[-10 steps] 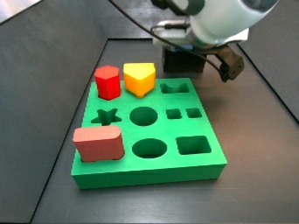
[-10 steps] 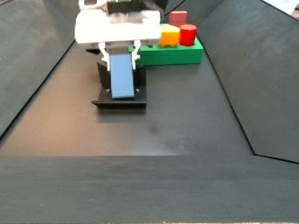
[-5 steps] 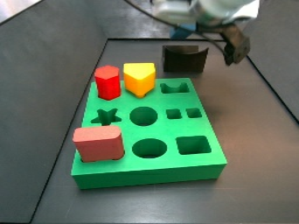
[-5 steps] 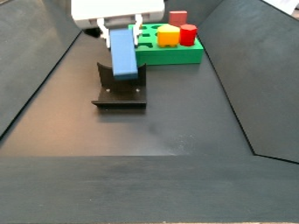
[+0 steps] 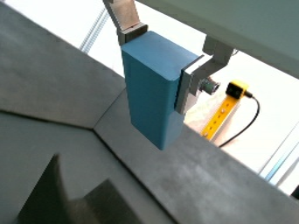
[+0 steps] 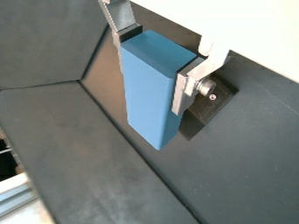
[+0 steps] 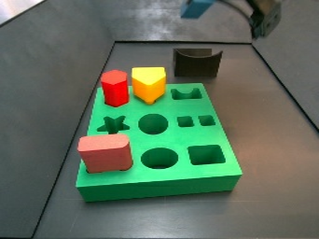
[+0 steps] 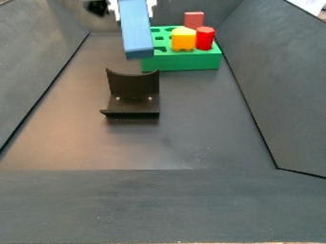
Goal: Pick up the rectangle object. Move up. Place the rectangle object on the fixture. Regrasp the rectangle object. Move to above the board. Insert the rectangle object.
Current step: Move to above the board.
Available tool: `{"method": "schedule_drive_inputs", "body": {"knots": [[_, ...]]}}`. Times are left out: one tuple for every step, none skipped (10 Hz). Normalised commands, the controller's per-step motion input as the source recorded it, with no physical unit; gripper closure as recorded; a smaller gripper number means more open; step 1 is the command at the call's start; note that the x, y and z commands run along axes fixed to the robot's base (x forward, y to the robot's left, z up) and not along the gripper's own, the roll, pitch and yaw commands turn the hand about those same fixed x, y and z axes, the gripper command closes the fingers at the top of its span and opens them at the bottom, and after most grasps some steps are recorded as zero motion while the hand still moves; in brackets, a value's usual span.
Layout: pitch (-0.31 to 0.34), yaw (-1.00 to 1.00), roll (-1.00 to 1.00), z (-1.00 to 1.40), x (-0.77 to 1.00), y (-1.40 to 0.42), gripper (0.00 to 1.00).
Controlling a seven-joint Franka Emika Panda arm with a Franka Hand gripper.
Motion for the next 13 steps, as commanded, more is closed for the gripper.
{"method": "schedule_drive_inputs", "body": {"knots": [[-0.054, 0.03, -0.03, 1.0, -0.07, -0.05, 1.0], [-0.055, 0.02, -0.03, 1.0, -0.07, -0.05, 1.0], [-0.041, -0.02, -0.04, 1.0, -0.07, -0.04, 1.0], [-0.031, -0.03, -0.04, 1.0, -0.08, -0.04, 1.0], [-0.011, -0.04, -0.05, 1.0, -0.08, -0.04, 1.0], [0.018, -0.04, -0.06, 1.0, -0.08, -0.03, 1.0], [0.041, -0.04, -0.06, 1.0, -0.08, -0.03, 1.0], [0.055, -0.03, -0.06, 1.0, -0.08, -0.03, 1.0], [0.071, -0.02, -0.06, 1.0, -0.07, -0.03, 1.0], [0.087, -0.01, -0.06, 0.83, -0.06, -0.03, 1.0], [0.114, 0.02, -0.06, 0.53, -0.02, -0.02, 1.0], [0.129, 0.03, -0.06, 0.41, -0.01, -0.02, 1.0], [0.151, 0.05, -0.06, 0.17, 0.01, -0.02, 1.0]]}}
